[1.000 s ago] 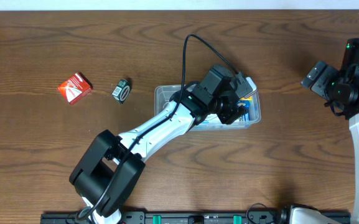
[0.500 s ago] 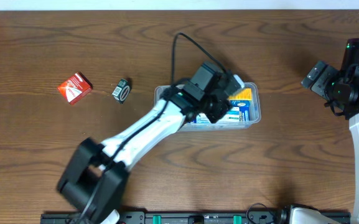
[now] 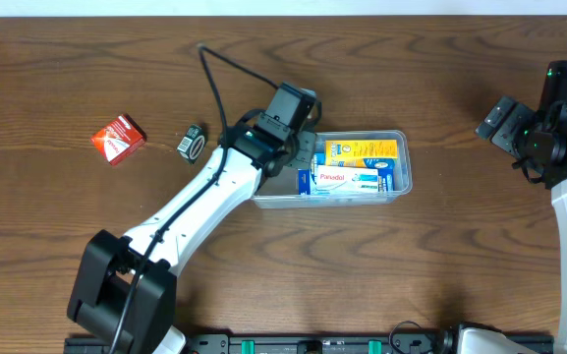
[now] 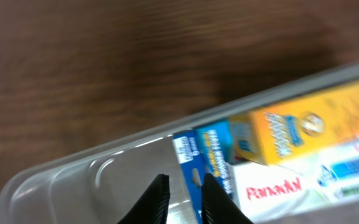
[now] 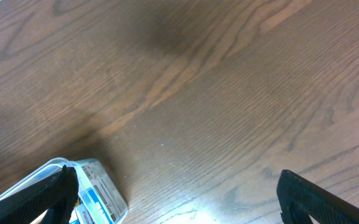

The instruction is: Pack container

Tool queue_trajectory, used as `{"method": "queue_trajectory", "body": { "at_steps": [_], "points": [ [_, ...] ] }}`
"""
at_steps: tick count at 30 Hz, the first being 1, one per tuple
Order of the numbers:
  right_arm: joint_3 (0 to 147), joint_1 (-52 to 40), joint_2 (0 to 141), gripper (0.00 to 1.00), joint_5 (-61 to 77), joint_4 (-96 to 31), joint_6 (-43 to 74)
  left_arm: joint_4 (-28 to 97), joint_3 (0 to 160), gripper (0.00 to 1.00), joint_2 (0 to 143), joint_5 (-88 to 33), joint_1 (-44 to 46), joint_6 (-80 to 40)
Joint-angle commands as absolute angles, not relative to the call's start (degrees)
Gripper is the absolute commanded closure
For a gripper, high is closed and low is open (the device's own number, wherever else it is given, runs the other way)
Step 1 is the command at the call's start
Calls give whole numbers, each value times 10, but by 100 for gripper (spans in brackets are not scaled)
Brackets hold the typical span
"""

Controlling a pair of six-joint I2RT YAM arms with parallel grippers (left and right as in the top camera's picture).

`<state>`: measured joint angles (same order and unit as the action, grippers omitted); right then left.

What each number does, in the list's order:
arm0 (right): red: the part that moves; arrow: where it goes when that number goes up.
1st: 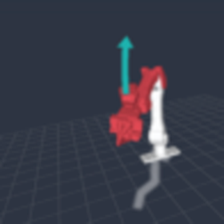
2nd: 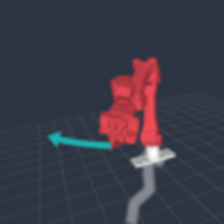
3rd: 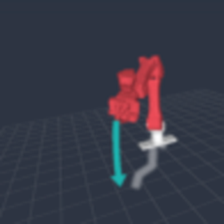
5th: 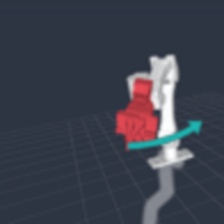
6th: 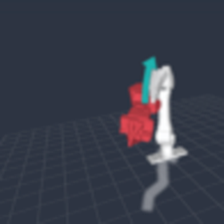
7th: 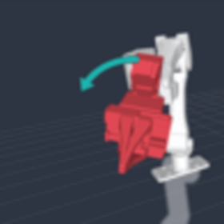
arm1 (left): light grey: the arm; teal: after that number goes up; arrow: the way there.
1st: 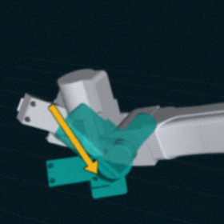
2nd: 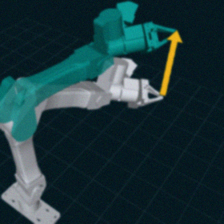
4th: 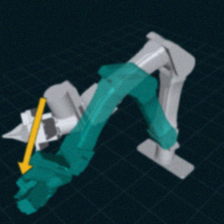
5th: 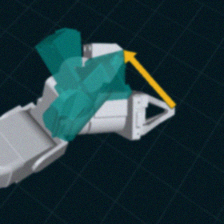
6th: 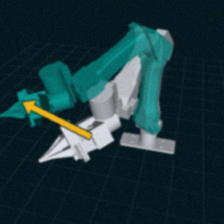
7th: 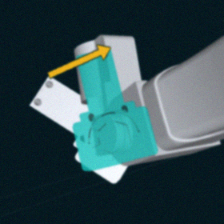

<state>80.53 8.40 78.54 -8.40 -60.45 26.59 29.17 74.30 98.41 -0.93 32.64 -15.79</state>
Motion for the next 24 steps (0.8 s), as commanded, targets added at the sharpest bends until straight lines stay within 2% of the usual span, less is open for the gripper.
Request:
{"method": "queue_trajectory", "body": {
  "at_steps": [1, 4, 5, 12, 24],
  "points": [
    [808, 87, 787, 1, -88, -605, 274, 302, 741, 81, 1000, 21, 318, -266],
    [808, 87, 787, 1, -88, -605, 274, 311, 741, 81, 1011, 20, 319, -279],
    [808, 87, 787, 1, -88, -605, 274, 314, 741, 85, 1015, 20, 319, -285],
    [808, 87, 787, 1, -88, -605, 274, 338, 741, 91, 1029, 20, 336, -303],
    [808, 87, 787, 1, -88, -605, 274, 338, 739, 91, 1044, 22, 371, -319]
  ]
}}
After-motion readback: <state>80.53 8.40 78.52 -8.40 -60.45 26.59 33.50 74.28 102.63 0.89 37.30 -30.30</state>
